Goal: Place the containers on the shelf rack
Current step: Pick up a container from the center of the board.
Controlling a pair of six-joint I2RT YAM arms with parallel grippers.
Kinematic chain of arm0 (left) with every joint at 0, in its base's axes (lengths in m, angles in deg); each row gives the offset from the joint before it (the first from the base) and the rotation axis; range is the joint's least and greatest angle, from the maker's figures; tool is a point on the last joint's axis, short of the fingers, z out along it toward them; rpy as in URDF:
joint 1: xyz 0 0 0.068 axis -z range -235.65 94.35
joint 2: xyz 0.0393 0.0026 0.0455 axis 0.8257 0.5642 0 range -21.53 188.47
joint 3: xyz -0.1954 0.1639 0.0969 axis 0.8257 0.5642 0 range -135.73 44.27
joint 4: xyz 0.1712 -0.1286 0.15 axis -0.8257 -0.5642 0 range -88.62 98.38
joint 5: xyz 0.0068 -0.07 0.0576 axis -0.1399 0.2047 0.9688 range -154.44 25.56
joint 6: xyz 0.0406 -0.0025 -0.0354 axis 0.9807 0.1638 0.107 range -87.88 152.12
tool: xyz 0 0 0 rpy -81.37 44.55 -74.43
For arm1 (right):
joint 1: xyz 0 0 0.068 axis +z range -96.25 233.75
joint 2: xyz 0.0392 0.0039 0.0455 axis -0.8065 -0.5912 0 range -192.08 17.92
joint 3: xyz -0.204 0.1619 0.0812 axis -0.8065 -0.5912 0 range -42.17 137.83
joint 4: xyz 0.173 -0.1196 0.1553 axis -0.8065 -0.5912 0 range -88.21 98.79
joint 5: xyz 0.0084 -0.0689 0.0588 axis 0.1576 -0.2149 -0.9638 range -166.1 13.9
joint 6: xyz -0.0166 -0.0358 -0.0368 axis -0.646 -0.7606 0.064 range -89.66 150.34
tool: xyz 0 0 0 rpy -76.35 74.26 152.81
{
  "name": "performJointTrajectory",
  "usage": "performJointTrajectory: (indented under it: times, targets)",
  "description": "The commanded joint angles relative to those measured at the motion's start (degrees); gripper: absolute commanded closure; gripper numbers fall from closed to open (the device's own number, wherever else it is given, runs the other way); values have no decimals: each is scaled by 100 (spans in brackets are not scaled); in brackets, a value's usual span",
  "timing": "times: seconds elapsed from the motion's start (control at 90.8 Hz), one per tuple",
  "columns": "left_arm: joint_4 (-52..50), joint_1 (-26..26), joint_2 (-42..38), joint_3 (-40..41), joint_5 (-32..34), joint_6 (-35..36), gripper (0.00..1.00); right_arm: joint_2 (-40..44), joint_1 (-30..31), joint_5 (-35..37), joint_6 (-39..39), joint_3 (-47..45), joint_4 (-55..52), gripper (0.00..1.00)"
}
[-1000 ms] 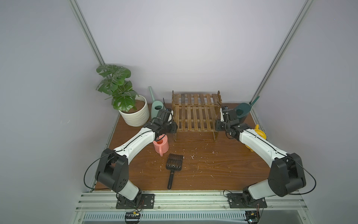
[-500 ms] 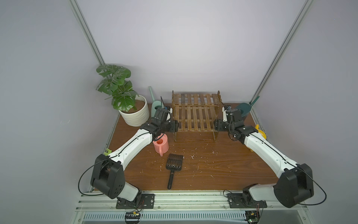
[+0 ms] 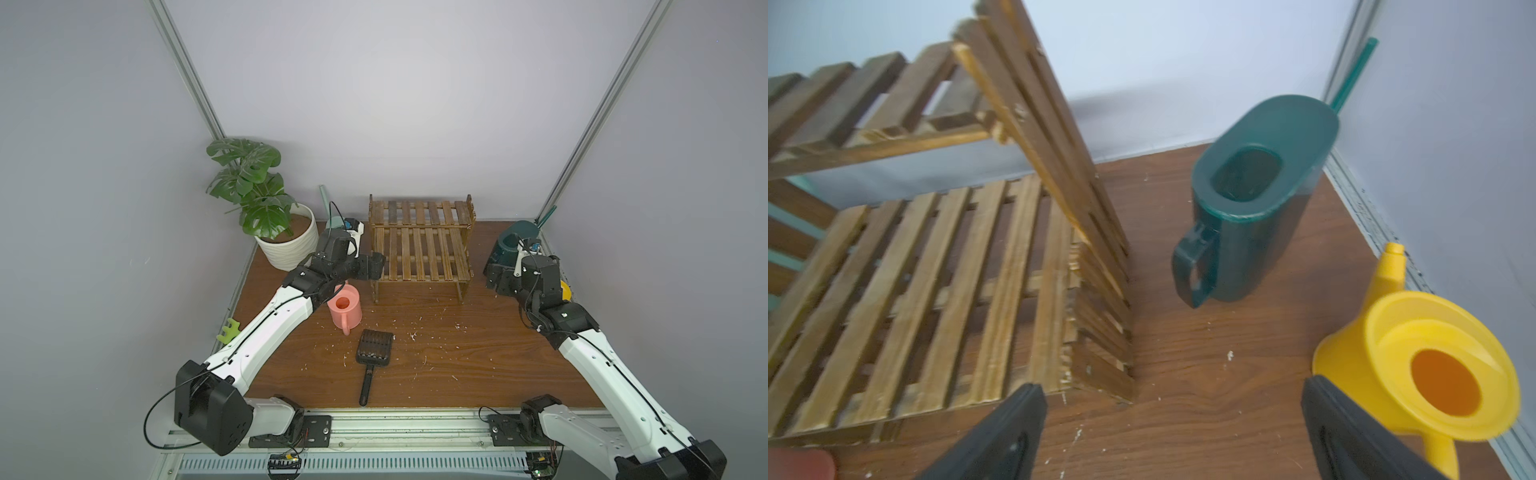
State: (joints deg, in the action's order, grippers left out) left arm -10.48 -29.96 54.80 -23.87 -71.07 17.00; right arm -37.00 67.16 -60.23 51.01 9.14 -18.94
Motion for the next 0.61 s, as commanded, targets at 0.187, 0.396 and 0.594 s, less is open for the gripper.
performJointTrajectory:
  times: [0.187, 0.396, 0.594]
  targets:
    - [576, 56, -465, 542, -288, -49, 3, 369, -1511, -249, 487, -781, -738, 1]
    - [682, 55, -603, 725, -262, -5, 2, 409, -2217, -229, 601, -1053, -599, 1]
    - [754, 59, -763, 898, -169, 65, 2, -46, -2500, -416, 517, -1193, -337, 1]
